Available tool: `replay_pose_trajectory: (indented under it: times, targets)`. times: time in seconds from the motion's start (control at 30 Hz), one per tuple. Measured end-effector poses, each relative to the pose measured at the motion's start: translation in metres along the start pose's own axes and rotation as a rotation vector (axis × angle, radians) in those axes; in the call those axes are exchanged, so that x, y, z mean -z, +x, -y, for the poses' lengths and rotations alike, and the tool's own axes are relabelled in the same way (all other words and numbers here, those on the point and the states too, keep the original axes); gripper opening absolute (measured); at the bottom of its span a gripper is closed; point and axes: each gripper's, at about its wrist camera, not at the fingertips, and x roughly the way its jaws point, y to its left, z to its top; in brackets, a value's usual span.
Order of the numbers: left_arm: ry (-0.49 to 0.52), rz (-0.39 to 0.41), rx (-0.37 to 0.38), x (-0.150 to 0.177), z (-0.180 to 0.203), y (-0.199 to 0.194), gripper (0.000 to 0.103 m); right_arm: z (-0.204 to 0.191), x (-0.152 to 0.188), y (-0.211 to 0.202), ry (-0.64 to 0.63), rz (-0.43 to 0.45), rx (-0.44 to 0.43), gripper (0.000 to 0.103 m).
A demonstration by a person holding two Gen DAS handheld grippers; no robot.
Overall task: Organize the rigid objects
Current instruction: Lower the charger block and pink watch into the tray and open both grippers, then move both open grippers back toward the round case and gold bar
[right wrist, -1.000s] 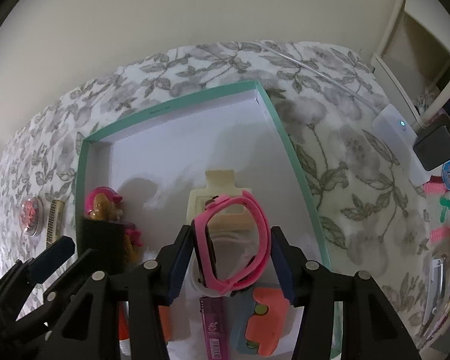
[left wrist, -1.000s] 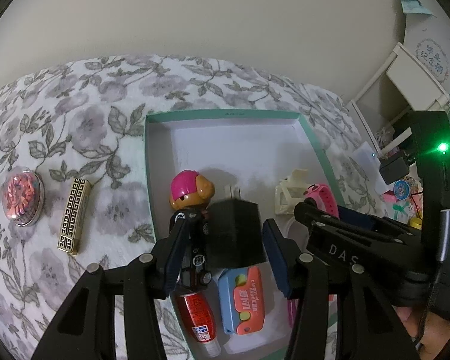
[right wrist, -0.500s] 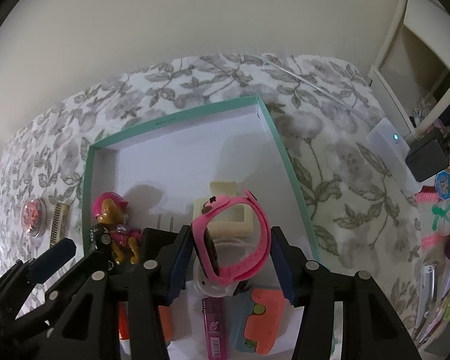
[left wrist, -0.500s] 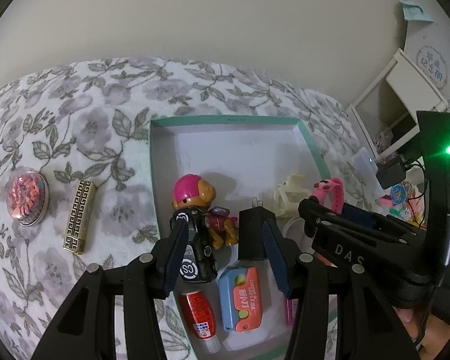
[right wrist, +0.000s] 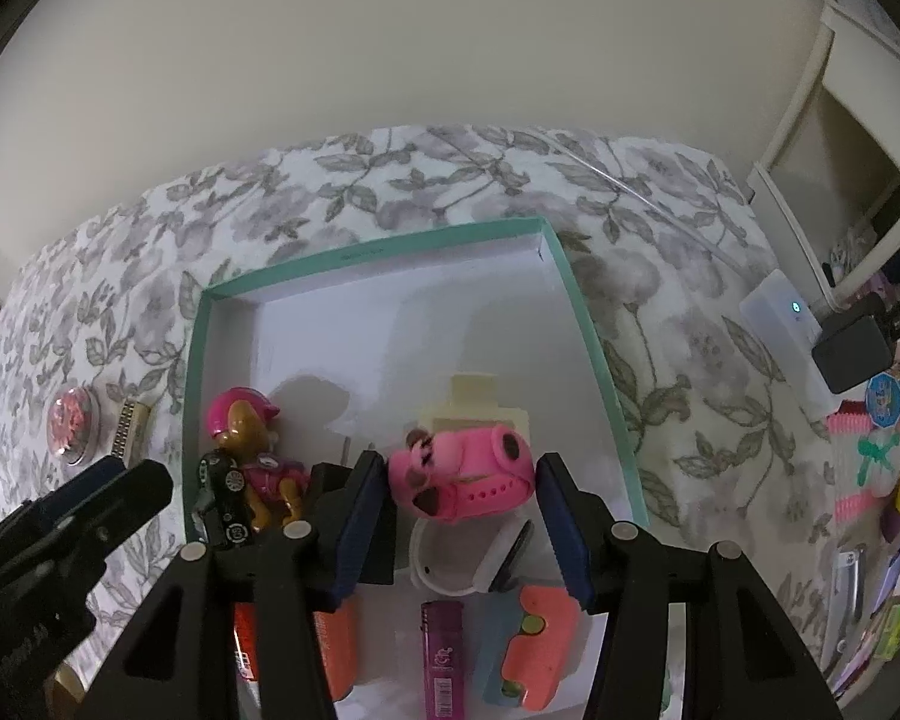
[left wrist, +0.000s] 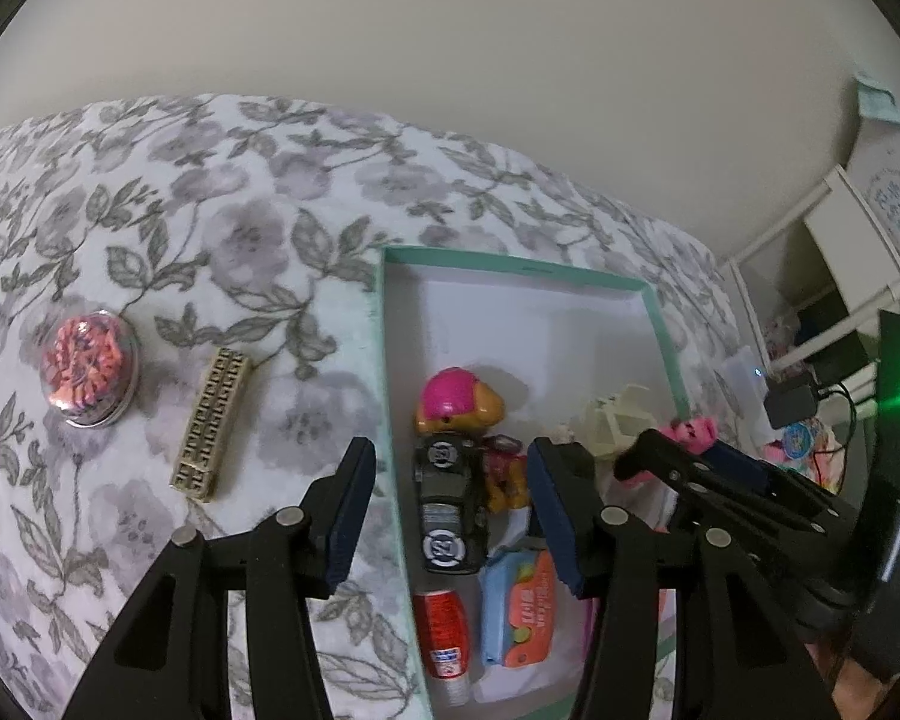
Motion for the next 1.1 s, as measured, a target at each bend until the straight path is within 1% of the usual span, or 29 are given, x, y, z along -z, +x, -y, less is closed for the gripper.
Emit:
replay_pose_trajectory:
  times: [0.07,0.17,0.2,0.23,0.3,0.37,0.43,0.47,0.5,0.57,0.63,0.67,0.7,0.77,0.87,0.93,1.1]
  targets:
    - [-0.028,-0.003,-0.022,-0.001,-0.007,0.001,0.062,-0.003,-0.001,-0.001,-0.012,0.007,0.002,0.063]
    - [-0.051,-0.008,-0.060,-0.001,-0.016,0.002,0.064,-0.007,-0.002,-0.001,-0.028,0.012,0.010,0.066]
    - [-0.055,-0.007,-0.073,-0.002,-0.018,0.002,0.065,-0.009,-0.002,-0.001,-0.035,0.016,0.012,0.068]
    - [-0.061,-0.007,-0.088,-0.002,-0.021,0.002,0.066,-0.010,-0.002,-0.002,-0.037,0.019,0.013,0.072]
    - [-0.073,-0.001,-0.108,-0.002,-0.026,0.001,0.071,-0.012,-0.003,-0.003,-0.039,0.028,0.011,0.074]
    - [-0.085,0.005,-0.125,-0.002,-0.031,0.001,0.072,-0.014,-0.005,-0.005,-0.038,0.039,0.005,0.077]
    - [-0.097,0.009,-0.141,-0.003,-0.036,0.000,0.077,-0.016,-0.006,-0.007,-0.038,0.051,-0.004,0.082]
    - [-0.105,0.012,-0.152,-0.004,-0.039,0.000,0.085,-0.017,-0.006,-0.008,-0.040,0.056,-0.008,0.083]
    - [-0.110,0.017,-0.159,-0.004,-0.042,0.000,0.088,-0.018,-0.006,-0.009,-0.042,0.059,-0.009,0.085]
    - [-0.115,0.027,-0.175,-0.005,-0.047,-0.002,0.088,-0.021,-0.007,-0.010,-0.047,0.068,-0.008,0.089]
    - [-0.118,0.035,-0.189,-0.006,-0.051,-0.004,0.090,-0.024,-0.008,-0.011,-0.054,0.079,-0.007,0.096]
    - [-0.121,0.043,-0.198,-0.006,-0.053,-0.005,0.094,-0.025,-0.008,-0.012,-0.057,0.085,-0.007,0.098]
    - [-0.125,0.049,-0.204,-0.007,-0.056,-0.006,0.095,-0.026,-0.008,-0.013,-0.057,0.089,-0.005,0.102]
    - [-0.132,0.061,-0.216,-0.008,-0.060,-0.009,0.096,-0.027,-0.008,-0.014,-0.052,0.094,-0.003,0.102]
    - [-0.139,0.083,-0.237,-0.009,-0.066,-0.012,0.097,-0.029,-0.008,-0.014,-0.045,0.095,-0.024,0.103]
    - [-0.143,0.098,-0.250,-0.010,-0.070,-0.015,0.102,-0.031,-0.008,-0.013,-0.050,0.098,-0.028,0.103]
    - [-0.157,0.118,-0.250,-0.013,-0.080,-0.020,0.102,-0.041,-0.008,-0.014,-0.079,0.106,-0.015,0.103]
